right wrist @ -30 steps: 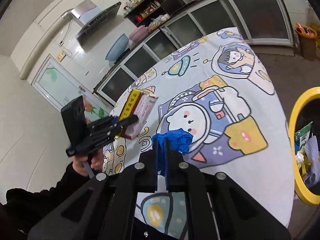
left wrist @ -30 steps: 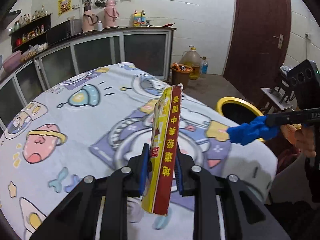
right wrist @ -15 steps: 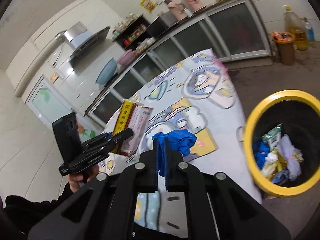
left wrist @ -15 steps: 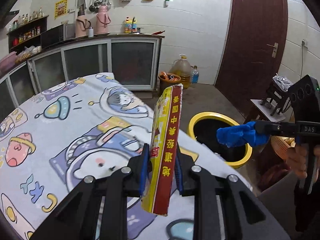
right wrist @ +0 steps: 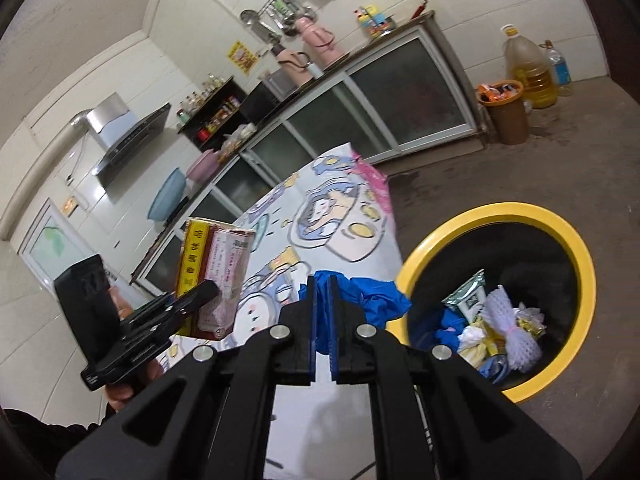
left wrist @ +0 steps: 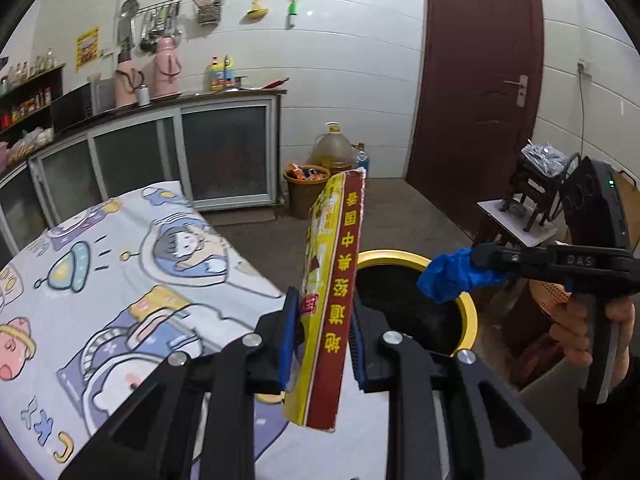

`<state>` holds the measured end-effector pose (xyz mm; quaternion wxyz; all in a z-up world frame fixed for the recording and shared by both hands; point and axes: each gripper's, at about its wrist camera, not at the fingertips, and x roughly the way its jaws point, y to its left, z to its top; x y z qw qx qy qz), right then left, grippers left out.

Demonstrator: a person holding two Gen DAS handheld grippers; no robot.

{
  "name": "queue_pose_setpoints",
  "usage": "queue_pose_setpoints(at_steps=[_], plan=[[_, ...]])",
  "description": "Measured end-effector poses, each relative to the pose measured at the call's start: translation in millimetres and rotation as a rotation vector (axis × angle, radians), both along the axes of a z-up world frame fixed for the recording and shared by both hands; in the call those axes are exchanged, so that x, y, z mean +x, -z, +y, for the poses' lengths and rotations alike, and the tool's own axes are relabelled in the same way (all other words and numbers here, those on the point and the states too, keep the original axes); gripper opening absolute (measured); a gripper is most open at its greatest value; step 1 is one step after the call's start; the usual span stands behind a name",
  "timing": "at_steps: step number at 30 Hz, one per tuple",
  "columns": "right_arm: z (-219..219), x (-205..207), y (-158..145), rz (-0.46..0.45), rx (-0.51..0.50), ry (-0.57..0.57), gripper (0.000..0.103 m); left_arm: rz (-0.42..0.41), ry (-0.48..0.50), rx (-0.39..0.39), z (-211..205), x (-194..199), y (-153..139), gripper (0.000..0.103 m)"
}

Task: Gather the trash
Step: 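Carry the box and blue glove over the yellow bin and open both tools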

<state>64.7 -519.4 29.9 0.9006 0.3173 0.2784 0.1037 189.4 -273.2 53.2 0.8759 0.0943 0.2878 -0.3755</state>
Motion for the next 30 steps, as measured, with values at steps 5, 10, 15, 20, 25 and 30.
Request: queue_pose_setpoints(at_steps=[5,10,15,20,25,30], plan=[[-20.0,7.7,14.8,0.028,0.005,0.043,0.005,0.0,0.032,0.006,-26.6,5.0,4.7,0.022],[-34.8,16.7,30.1,0.061,-0.004,0.08,0.005,0.007,0.063,0.019,-51.9,11.0,12.4,0.022],[-53.2,30.0,53.5,0.115,0.004,0.122,0.005,0.032,0.083,0.054,-78.7,22.7,28.5,0.022],[-64.1,30.5,64.6,0.143,0.013,0.16,0.005,0.102,0.1,0.113,-109.8,41.8,56.0,0.021],[-75.1,12.0,67.9,0.16,-0.006,0.228,0.005,0.139,0.122,0.176,-137.3,48.8,82.6,0.04],[-81.1,-10.9,65.2,0.171,-0.036,0.291,0.005,0.18,0.074,0.135,-140.8,53.9,89.5,0.087]])
